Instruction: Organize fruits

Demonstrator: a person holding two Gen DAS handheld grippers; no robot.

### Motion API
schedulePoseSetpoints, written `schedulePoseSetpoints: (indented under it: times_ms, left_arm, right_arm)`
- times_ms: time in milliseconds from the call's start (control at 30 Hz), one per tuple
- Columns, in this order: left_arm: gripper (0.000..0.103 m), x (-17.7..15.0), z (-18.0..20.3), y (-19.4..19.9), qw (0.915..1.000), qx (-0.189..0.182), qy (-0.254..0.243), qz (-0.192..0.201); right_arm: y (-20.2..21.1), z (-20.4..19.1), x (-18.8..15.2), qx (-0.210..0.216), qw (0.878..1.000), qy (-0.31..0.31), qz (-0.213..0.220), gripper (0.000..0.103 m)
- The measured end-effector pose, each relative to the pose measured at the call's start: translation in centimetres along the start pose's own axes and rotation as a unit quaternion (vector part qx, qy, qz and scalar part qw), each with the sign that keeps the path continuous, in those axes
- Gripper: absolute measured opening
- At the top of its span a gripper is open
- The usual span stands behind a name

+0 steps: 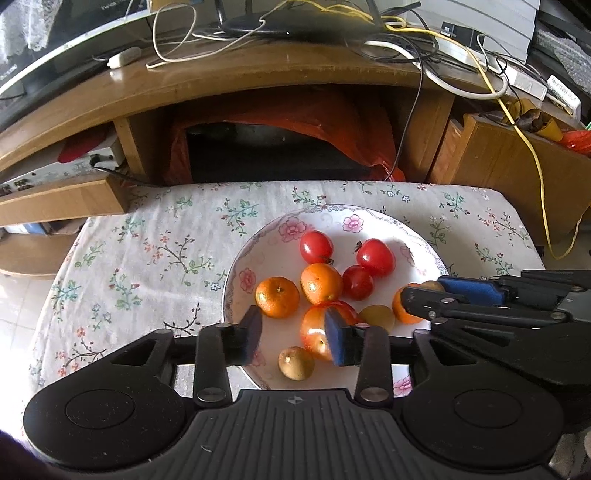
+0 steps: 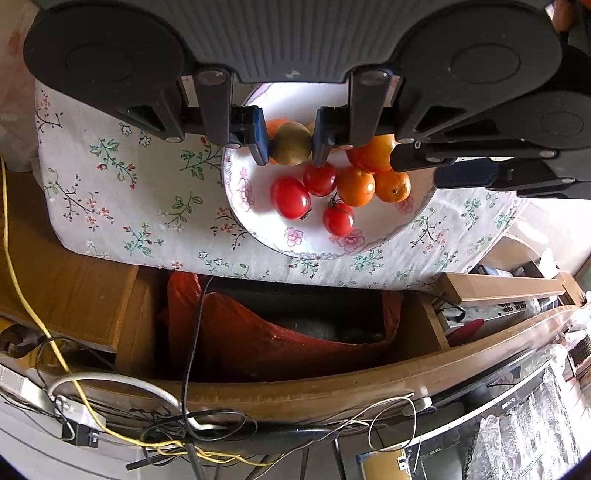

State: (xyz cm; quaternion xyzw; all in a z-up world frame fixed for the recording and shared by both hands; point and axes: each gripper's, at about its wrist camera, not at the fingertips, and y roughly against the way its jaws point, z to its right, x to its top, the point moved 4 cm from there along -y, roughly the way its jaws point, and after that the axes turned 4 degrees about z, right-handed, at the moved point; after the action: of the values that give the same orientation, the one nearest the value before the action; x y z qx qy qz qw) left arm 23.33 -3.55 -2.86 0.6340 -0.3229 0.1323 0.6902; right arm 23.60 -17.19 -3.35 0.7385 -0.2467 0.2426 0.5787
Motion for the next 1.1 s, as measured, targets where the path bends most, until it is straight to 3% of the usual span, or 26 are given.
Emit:
schedulePoseSetpoints:
  times_ms: [267,667,1100]
  left_arm:
    - [0.068,-0.2,-0.3,1.3,0.9999,0.006,0.005,0.010]
    - [0.084,-1.3,-0.2,4.1,0.9986,0.028,0.007,0.045]
    - [0.092,-3.6,0.7,9.2,0.9936,0.014,0.011,0.111]
  right_arm:
    - [1.2,0.4,-0.1,-0.001,1.000,-0.011,0.004,0.029]
    - [3.8,0.3,-1.2,-0.002,1.000,-0.022,0.014,0.031]
    - [9.3,-0.2,-4.1,-0.008,0.999,-0.030,0.029,0.033]
